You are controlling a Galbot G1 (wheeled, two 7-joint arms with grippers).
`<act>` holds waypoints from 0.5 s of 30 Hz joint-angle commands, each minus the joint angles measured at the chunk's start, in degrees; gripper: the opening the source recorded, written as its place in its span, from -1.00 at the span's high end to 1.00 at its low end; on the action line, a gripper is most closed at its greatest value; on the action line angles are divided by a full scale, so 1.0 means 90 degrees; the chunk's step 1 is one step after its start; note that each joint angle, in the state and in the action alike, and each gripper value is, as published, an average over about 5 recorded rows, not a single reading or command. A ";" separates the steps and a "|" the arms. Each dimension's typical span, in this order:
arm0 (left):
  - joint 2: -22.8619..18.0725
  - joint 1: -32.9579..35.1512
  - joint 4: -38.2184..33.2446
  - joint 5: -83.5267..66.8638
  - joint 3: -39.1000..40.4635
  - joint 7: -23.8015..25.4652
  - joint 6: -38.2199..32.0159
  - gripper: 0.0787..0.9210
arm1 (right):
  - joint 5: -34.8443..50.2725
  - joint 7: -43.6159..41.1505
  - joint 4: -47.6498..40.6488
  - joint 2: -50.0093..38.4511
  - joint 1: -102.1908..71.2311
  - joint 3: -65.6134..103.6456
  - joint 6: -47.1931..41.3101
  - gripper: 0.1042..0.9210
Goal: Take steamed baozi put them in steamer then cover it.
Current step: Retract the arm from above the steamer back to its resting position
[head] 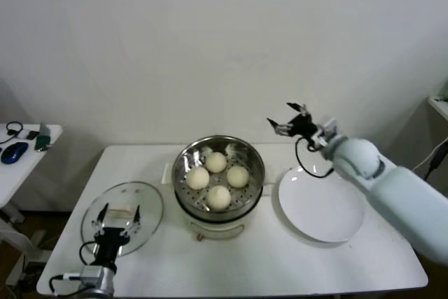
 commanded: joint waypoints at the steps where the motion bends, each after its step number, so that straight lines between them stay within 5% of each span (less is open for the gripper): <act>1: 0.0117 -0.0026 0.0030 0.0598 -0.0024 -0.0085 -0.0129 -0.77 | -0.1321 -0.0457 0.0413 0.1061 -0.5425 0.4643 0.2009 -0.76; 9: 0.0299 0.0068 0.0036 0.1598 -0.0035 -0.0522 -0.0449 -0.77 | -0.1518 -0.0680 0.0100 0.2147 -0.6400 0.4785 0.3152 -0.76; 15: 0.0648 0.0292 0.0170 0.4291 -0.0231 -0.1599 -0.0565 -0.77 | -0.1756 -0.0656 -0.0006 0.2665 -0.6755 0.4621 0.3654 -0.76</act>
